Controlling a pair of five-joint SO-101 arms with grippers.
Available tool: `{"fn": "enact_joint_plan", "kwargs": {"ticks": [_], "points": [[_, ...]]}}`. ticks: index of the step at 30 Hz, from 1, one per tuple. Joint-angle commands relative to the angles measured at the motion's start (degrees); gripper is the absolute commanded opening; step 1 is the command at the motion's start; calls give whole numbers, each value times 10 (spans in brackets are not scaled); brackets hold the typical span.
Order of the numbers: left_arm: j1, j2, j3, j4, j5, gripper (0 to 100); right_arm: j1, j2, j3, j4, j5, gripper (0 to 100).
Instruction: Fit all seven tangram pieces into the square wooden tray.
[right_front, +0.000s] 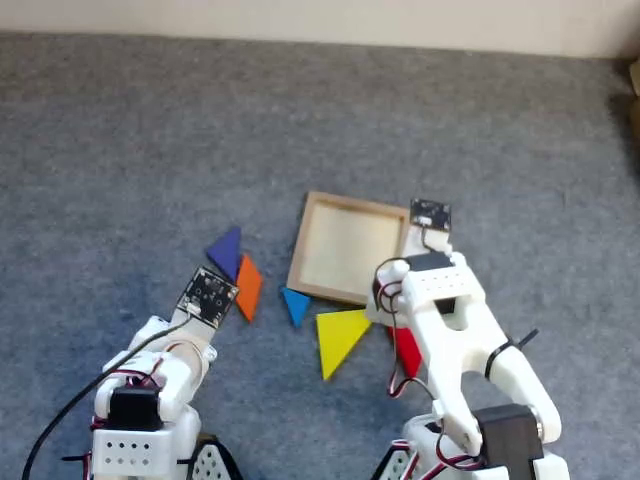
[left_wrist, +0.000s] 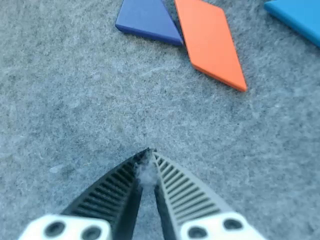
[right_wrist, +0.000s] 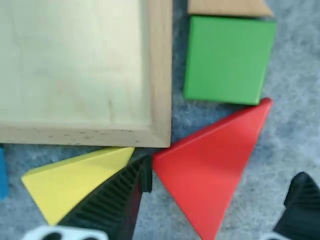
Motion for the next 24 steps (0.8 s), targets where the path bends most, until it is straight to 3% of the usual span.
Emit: {"fn": "enact_joint_plan", "kwargs": {"ticks": [1, 7, 13, 17, 24], "points": [[-4, -13, 13, 2, -5, 6, -5, -5, 5, -3, 10, 401], [-4, -13, 13, 2, -5, 6, 0, -5, 5, 2, 22, 400], [-4, -13, 13, 2, -5, 6, 42, -7, 1, 43, 163, 400], [-4, -13, 13, 2, -5, 6, 72, -13, 0, 49, 216, 400], [-4, -13, 13, 2, -5, 6, 70, -34, -60, 145, 207, 400]]}}
